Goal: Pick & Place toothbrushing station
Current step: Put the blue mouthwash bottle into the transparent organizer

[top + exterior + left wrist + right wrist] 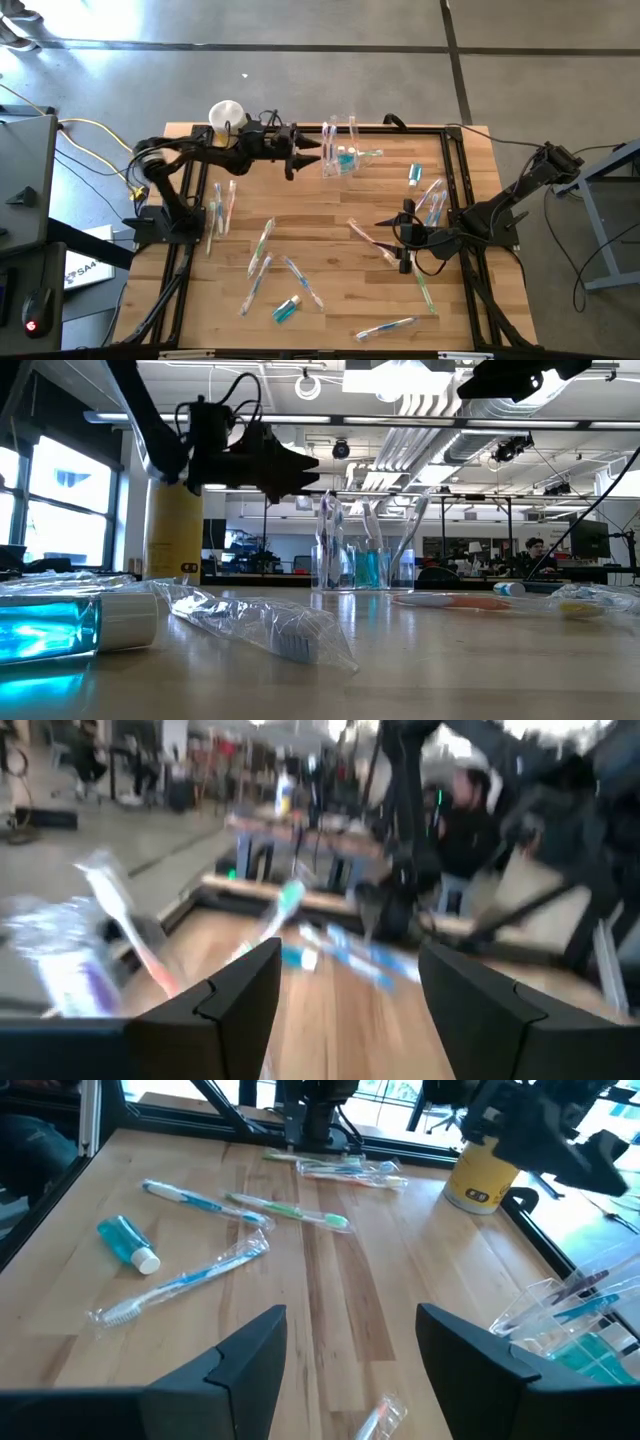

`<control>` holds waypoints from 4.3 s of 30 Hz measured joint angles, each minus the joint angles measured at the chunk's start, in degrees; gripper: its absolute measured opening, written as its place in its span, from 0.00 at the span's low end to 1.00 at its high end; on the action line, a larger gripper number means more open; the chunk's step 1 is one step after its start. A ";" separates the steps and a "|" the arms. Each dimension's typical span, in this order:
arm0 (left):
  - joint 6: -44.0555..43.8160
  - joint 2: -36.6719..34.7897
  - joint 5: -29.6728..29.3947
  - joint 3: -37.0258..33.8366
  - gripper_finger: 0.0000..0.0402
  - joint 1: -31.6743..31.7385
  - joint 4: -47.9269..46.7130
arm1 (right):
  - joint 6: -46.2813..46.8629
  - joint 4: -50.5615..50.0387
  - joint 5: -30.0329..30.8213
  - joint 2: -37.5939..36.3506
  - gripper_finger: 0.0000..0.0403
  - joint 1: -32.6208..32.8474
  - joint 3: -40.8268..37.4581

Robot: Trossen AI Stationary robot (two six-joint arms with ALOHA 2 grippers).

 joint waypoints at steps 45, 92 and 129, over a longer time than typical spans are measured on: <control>-29.26 -15.25 -49.67 10.32 0.57 -71.87 -65.77 | -26.01 11.89 -27.43 -0.02 0.53 -18.65 -0.03; -33.81 -8.30 -51.27 10.38 0.76 -71.49 -60.20 | 3.81 25.48 -23.94 12.31 0.53 0.57 -0.02; -40.43 -8.27 -61.46 13.45 0.93 -72.75 -62.51 | 7.93 26.03 -10.16 14.05 0.53 12.48 0.00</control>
